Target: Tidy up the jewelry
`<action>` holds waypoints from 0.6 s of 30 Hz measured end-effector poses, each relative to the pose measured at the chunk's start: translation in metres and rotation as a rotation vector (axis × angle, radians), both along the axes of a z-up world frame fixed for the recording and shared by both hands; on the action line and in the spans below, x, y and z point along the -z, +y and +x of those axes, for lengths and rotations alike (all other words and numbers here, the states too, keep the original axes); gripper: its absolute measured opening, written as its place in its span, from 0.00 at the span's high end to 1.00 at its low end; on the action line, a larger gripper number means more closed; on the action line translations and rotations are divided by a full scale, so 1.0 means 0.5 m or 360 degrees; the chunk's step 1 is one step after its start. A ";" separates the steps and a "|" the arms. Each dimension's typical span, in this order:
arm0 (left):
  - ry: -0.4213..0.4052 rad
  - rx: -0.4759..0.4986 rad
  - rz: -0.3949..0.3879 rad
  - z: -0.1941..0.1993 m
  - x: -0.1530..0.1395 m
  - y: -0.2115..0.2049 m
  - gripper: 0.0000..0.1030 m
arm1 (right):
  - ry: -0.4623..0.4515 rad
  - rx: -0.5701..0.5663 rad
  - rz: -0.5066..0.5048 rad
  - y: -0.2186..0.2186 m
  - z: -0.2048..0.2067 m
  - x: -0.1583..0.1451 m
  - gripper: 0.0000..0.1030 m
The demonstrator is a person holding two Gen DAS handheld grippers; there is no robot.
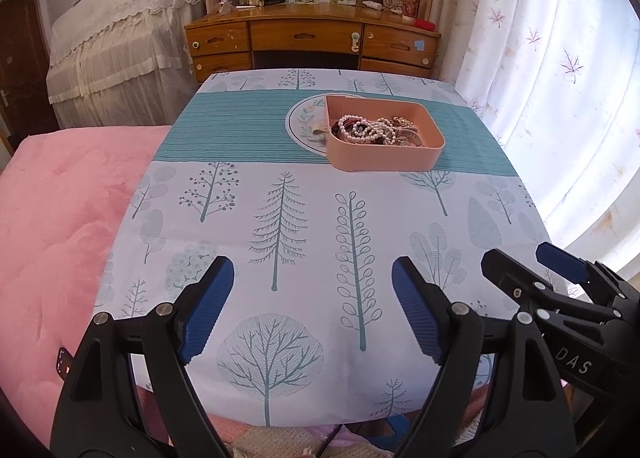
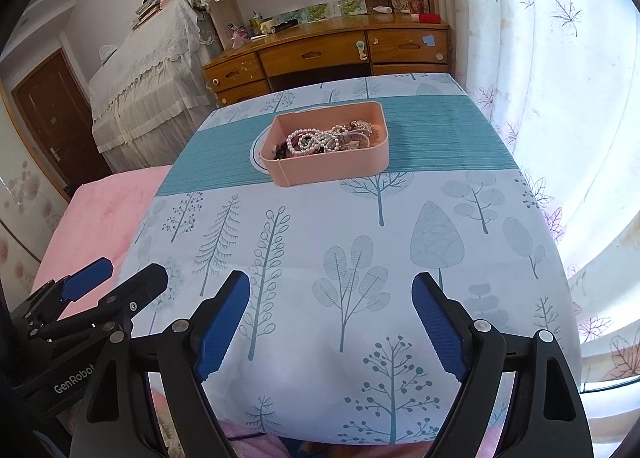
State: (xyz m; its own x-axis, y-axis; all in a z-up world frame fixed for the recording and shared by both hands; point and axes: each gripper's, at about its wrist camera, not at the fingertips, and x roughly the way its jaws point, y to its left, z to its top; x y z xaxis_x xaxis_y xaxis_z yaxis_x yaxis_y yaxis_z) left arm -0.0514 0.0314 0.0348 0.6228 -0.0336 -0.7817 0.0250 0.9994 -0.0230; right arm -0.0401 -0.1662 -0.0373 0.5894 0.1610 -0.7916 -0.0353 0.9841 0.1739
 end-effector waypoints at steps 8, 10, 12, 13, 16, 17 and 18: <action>-0.0006 -0.0012 0.0011 0.005 0.005 0.014 0.23 | 0.0012 -0.0014 -0.0013 0.011 0.007 0.002 0.18; 0.0004 -0.0014 0.0004 0.010 0.009 0.020 0.23 | 0.0024 -0.0017 -0.0019 0.017 0.012 0.004 0.18; 0.0006 -0.0021 0.0000 0.014 0.013 0.027 0.23 | 0.0035 -0.0020 -0.0032 0.025 0.017 0.007 0.18; 0.0008 -0.0022 0.0003 0.017 0.015 0.029 0.23 | 0.0042 -0.0023 -0.0040 0.029 0.021 0.010 0.18; 0.0024 -0.0022 0.0000 0.028 0.024 0.040 0.23 | 0.0067 -0.0024 -0.0059 0.042 0.032 0.016 0.18; 0.0032 -0.0023 -0.0007 0.033 0.028 0.044 0.23 | 0.0072 -0.0023 -0.0065 0.046 0.036 0.019 0.18; 0.0041 -0.0023 -0.0012 0.037 0.032 0.049 0.23 | 0.0077 -0.0023 -0.0072 0.050 0.040 0.022 0.18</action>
